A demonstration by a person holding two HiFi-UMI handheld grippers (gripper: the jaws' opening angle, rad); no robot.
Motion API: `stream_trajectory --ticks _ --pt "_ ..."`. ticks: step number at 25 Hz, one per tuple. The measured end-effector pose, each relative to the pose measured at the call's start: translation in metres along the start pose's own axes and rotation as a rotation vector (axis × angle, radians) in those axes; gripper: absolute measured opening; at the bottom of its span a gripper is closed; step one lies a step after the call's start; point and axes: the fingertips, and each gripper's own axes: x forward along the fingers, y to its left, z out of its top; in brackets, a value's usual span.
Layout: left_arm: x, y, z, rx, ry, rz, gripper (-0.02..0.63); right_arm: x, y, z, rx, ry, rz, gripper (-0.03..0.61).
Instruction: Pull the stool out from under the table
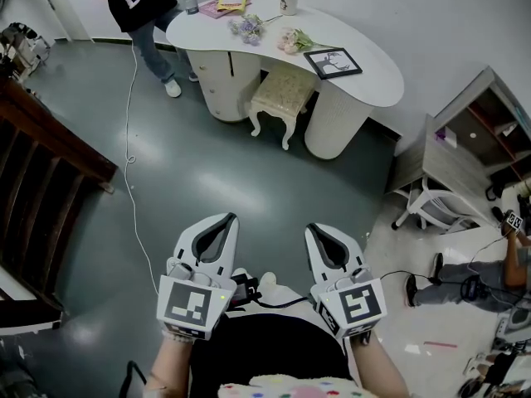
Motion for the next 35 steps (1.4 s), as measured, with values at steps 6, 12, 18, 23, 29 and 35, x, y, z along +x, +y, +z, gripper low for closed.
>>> stream_trajectory --ticks 6,12,18,23,29,35 --pt "0.001 -0.015 0.004 0.007 -0.027 0.007 0.017 -0.011 -0.009 -0.003 -0.014 -0.017 -0.007 0.035" --pt "0.0 -0.025 0.004 0.016 -0.037 0.006 0.017 -0.017 -0.012 0.0 -0.019 -0.045 -0.021 0.035" --pt "0.007 -0.023 0.005 0.026 -0.034 0.001 0.017 -0.016 -0.02 -0.003 0.009 -0.035 -0.051 0.036" --pt "0.021 -0.017 0.002 0.063 -0.021 -0.025 0.017 -0.008 -0.028 -0.006 -0.018 -0.026 -0.065 0.035" --pt "0.043 -0.002 0.008 0.068 -0.017 -0.046 0.017 0.015 -0.039 -0.001 0.028 -0.036 -0.075 0.035" --pt "0.074 0.023 0.003 0.063 0.017 -0.066 0.017 0.053 -0.052 0.015 0.044 -0.043 -0.087 0.035"
